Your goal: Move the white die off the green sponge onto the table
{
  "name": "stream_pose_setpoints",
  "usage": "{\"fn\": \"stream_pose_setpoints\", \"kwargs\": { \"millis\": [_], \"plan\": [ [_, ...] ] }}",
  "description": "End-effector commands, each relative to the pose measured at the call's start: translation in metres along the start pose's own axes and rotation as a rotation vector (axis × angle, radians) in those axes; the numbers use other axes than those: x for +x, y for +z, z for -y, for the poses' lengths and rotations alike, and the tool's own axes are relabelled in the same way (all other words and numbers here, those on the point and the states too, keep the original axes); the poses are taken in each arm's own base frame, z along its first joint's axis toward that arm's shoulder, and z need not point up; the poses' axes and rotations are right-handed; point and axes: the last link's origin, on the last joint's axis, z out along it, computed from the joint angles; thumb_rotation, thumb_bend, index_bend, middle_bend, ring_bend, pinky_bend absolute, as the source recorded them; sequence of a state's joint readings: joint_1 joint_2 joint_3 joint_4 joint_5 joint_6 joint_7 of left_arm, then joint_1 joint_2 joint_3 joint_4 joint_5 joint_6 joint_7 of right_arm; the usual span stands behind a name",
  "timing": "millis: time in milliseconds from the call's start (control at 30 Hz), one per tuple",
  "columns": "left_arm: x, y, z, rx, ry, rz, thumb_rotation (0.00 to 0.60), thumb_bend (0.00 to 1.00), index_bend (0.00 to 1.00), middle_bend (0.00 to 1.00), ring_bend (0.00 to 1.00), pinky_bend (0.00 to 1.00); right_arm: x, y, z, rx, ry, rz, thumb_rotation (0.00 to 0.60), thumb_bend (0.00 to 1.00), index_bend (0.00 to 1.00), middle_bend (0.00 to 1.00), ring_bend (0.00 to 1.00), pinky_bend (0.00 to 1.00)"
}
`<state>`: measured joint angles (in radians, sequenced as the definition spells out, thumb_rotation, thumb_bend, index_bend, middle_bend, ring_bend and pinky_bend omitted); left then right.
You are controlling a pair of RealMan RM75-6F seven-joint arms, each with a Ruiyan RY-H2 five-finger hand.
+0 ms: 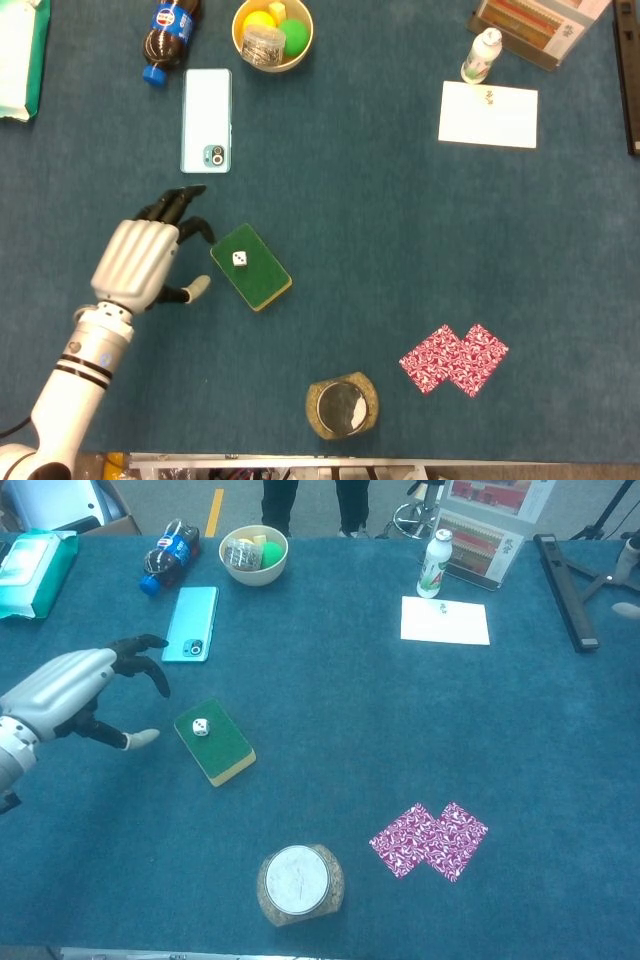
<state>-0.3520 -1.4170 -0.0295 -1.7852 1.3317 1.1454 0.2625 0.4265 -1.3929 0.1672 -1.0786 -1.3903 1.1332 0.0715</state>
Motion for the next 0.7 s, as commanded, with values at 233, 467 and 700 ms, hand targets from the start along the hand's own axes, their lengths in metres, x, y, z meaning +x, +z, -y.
{"fn": "stream_pose_setpoints", "kwargs": {
  "millis": [233, 467, 700],
  "plan": [
    [-0.007, 0.010, -0.010, -0.029, -0.010, 0.022, 0.600, 0.23, 0.40, 0.08, 0.08, 0.23, -0.001, 0.005, 0.002, 0.007, 0.008, -0.006, 0.600, 0.18, 0.54, 0.38, 0.37, 0.35],
    [-0.008, 0.019, -0.012, -0.032, -0.012, 0.025, 0.600, 0.23, 0.40, 0.08, 0.08, 0.23, 0.004, 0.008, 0.002, 0.009, 0.017, -0.023, 0.600, 0.18, 0.54, 0.38, 0.37, 0.35],
    [-0.007, 0.023, -0.015, -0.040, -0.007, 0.022, 0.600, 0.23, 0.40, 0.08, 0.08, 0.23, 0.004, 0.008, 0.005, 0.019, 0.018, -0.020, 0.600, 0.18, 0.54, 0.38, 0.37, 0.35]
  ]
}}
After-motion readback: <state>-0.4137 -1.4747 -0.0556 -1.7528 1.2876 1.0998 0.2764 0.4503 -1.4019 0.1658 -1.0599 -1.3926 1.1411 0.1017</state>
